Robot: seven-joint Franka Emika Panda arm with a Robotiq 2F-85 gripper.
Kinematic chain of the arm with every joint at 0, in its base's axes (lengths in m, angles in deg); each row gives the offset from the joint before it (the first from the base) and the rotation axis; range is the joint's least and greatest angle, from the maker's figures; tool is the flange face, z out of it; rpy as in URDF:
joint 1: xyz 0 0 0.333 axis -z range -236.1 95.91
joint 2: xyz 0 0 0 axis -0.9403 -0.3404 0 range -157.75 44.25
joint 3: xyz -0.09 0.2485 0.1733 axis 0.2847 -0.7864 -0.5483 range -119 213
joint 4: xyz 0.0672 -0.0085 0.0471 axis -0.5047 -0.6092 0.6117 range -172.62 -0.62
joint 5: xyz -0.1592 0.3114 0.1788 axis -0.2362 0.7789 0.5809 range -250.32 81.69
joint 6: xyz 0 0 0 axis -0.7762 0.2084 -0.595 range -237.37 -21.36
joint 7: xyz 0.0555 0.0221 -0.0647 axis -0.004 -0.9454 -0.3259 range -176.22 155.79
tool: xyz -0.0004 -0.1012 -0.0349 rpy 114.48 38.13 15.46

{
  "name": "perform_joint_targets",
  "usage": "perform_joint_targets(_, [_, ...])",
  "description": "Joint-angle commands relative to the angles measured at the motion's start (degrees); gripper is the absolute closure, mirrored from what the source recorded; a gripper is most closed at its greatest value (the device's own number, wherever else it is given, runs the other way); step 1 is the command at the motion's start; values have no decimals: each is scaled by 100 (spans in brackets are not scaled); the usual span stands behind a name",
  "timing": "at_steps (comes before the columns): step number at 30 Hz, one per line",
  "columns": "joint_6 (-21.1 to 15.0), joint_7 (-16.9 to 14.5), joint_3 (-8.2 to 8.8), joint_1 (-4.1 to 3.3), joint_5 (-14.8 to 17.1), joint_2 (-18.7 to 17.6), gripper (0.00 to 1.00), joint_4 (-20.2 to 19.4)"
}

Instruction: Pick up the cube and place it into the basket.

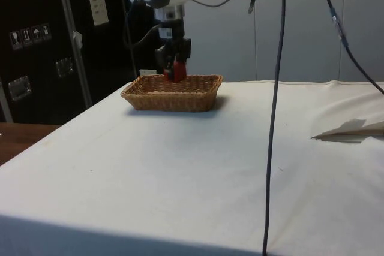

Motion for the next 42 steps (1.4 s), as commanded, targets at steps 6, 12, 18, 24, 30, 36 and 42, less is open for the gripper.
perform_joint_targets(6, [-23, -29, -57, 40, 97, -103, 99, 52])
perform_joint_targets(12, [-23, -74, -69, 52, 229, -252, 99, 86])
perform_joint_targets(18, [-23, -120, -63, 40, 344, -361, 99, 115])
perform_joint_targets(24, [-6, -103, -11, 0, 372, -464, 99, 126])
perform_joint_targets(30, [-57, -132, -57, 29, 487, -590, 99, 155])
perform_joint_targets(36, [-74, -120, -57, 23, 516, -665, 86, 172])
perform_joint_targets(42, [-86, -120, -57, 17, 521, -699, 29, 178])
